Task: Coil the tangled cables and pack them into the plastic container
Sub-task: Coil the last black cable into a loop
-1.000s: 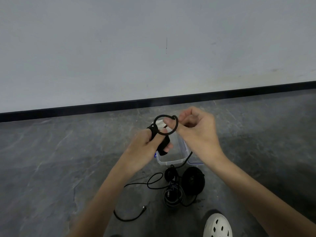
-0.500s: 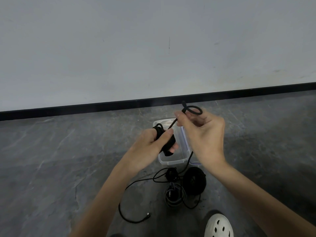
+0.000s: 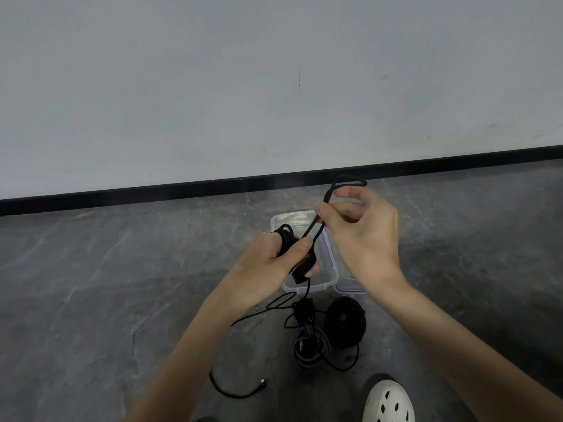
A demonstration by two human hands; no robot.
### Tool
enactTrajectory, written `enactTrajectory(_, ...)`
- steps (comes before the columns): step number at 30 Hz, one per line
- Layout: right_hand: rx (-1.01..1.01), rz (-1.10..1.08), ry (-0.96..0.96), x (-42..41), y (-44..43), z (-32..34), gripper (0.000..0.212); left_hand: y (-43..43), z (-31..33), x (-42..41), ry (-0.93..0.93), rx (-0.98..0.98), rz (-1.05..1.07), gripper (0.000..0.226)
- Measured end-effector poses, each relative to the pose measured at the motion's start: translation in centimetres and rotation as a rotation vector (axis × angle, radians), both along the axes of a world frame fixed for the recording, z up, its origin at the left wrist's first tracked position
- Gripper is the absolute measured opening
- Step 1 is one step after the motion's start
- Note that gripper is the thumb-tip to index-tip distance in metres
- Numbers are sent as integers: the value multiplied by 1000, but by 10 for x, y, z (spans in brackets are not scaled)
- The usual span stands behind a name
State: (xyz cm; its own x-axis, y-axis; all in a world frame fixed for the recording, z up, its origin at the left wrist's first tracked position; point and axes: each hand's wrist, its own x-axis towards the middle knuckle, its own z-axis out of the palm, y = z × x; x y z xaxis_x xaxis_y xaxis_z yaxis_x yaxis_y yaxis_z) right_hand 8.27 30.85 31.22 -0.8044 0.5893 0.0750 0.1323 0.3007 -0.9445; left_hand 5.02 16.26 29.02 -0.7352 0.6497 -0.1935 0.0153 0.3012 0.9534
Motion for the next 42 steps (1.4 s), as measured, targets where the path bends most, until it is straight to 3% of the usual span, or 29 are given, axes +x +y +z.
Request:
enactTrajectory(4,-31,34,6,-1,0,0,18,-1,1,-1,13,-30,11,44)
enactTrajectory(8,-56,130,43,1,2,1,34,-3,1,-2,-27,-74,-6,42)
enactTrajectory(14,-61,285,-4,1,6,-1,31,-2,0,-1,-72,-94,10,30)
enactTrajectory(18,-99,300,4,1,3,0,37,-4,2,-2,-213,-46,-16,26)
enactTrajectory(21,-85,315,13,2,3,0,31,-3,2,-1,-232,-88,-55,55)
enactTrajectory(23,-90,314,25,3,3,1,29,-3,1,0,-162,-119,-126,59)
enactTrajectory(28,-125,327,57,4,0,5,28,-3,2,5,-145,-147,-254,45)
enactTrajectory(35,-119,313,51,1,6,4,31,0,3,5,-219,-12,-210,21)
enactTrajectory(42,-124,275,19,-1,9,2,32,2,3,5,-217,112,-143,13)
